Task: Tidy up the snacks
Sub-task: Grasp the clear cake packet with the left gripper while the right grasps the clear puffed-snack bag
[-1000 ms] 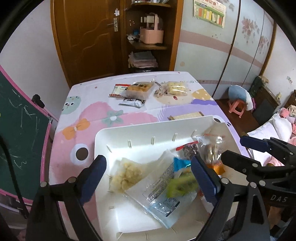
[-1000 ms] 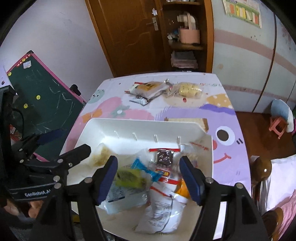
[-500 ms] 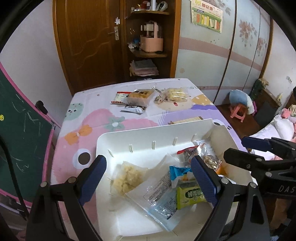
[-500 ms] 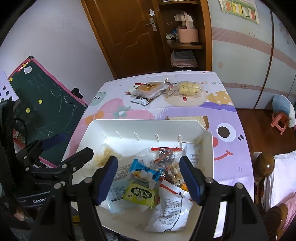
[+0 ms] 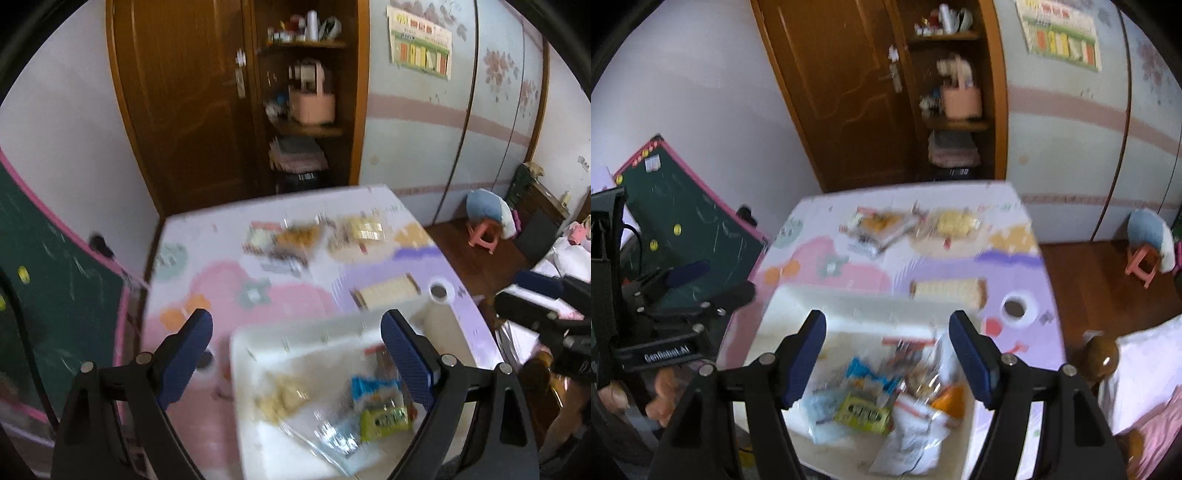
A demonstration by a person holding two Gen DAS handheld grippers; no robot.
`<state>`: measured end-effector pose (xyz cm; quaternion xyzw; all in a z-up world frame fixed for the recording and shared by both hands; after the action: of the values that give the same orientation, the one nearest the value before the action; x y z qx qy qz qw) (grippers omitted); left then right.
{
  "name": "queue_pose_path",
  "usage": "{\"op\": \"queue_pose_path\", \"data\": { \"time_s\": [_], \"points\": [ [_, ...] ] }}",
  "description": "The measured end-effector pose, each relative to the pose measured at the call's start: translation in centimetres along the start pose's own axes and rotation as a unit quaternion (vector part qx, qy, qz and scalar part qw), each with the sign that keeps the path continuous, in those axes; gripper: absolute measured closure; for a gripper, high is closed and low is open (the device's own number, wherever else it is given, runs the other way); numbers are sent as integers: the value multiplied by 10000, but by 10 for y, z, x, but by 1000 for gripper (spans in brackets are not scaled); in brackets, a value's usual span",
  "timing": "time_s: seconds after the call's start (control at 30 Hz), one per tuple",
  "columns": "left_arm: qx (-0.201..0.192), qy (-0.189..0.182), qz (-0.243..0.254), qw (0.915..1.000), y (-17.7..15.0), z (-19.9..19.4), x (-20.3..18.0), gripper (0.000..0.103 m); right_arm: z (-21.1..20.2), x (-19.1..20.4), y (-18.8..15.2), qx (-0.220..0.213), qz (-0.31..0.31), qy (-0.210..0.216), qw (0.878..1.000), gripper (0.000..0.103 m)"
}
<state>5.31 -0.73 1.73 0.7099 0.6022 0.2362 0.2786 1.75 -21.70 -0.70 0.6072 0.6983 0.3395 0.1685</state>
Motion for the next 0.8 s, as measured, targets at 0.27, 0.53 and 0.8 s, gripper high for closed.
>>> {"op": "queue_pose_path", "data": {
  "time_s": [0.27, 0.53, 0.8],
  "points": [
    [-382, 467, 389, 9974, 109, -28, 9, 6, -54, -26, 105, -626, -85, -375, 9973, 32],
    [-242, 802, 239, 9962, 211, 8, 23, 2, -47, -39, 198, -676, -222, -896, 9934, 28],
    [270, 1068, 214, 9937, 247, 126, 32, 2, 36, -74, 259, -429, -60, -1258, 9911, 15]
  ]
}}
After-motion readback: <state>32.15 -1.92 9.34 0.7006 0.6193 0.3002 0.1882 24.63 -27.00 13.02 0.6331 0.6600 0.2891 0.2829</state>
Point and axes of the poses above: each gripper's, at about its wrist camera, not at the fingertips, and z roughly the way its jaws point, x to its left, y to its top, the point moved 1 cm from there along z, roughly the way its jaws point, and after that the axes turned 2 degrees about -z, right-handed, at the moved point
